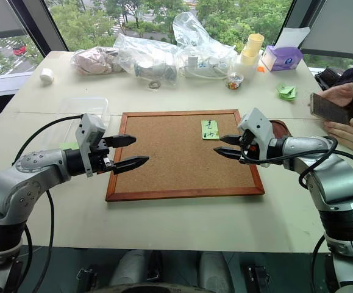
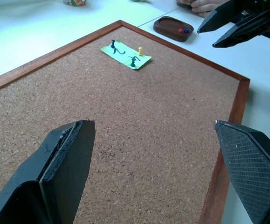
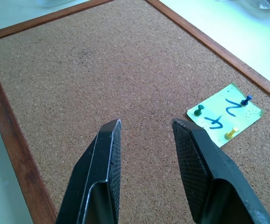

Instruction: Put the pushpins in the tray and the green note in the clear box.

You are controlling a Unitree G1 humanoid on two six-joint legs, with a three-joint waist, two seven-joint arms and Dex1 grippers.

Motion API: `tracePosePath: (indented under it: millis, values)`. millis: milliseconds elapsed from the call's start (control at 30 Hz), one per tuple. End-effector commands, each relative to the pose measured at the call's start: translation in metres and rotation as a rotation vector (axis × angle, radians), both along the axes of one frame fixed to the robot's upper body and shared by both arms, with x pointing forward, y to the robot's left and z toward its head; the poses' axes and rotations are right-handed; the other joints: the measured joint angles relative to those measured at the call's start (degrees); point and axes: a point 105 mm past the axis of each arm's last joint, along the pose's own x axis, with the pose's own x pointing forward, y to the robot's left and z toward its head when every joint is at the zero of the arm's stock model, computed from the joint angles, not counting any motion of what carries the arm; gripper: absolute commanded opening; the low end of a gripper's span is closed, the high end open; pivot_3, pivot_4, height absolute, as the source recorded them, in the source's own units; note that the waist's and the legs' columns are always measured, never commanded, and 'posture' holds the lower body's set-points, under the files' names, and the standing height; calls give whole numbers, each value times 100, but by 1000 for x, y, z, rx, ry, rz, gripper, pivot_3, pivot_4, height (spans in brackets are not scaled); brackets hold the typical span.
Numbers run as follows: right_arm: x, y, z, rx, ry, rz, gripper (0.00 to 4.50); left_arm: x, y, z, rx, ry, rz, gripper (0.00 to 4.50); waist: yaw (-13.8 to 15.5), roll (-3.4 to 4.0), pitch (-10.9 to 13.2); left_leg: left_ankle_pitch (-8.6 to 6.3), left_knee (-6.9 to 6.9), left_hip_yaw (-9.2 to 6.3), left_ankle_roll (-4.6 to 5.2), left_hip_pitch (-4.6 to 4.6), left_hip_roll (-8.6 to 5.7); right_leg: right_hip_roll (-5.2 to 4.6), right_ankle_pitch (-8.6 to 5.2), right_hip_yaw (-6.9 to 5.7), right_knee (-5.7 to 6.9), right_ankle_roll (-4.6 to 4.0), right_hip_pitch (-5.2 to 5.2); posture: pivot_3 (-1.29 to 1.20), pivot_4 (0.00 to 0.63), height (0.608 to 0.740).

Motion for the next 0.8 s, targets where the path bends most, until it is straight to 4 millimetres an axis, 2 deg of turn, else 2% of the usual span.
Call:
tracePosePath:
  millis: [33, 200, 400, 800]
  values:
    - [1, 1, 12, -4, -50, 13, 1755, 0, 2, 14, -25, -59, 3, 4487, 0, 0, 0, 0, 0, 0, 0, 0, 0, 0, 0, 0, 0, 0, 0, 0, 150, 740]
    - [2, 1, 11, -3, -48, 9, 1755, -1, -1, 19, -61, -56, -10, 4487, 0, 0, 0, 0, 0, 0, 0, 0, 0, 0, 0, 0, 0, 0, 0, 0, 150, 740]
    - [3, 1, 10, -1, -46, 6, 1755, 1, 3, 11, -11, -67, 18, 4487, -2, 0, 0, 0, 0, 0, 0, 0, 0, 0, 0, 0, 0, 0, 0, 0, 150, 740]
    - [4, 1, 9, -5, -48, 4, 1755, 6, 3, 10, 3, -100, 44, 4487, 0, 0, 0, 0, 0, 1, 0, 0, 0, 0, 0, 0, 0, 0, 0, 0, 150, 740]
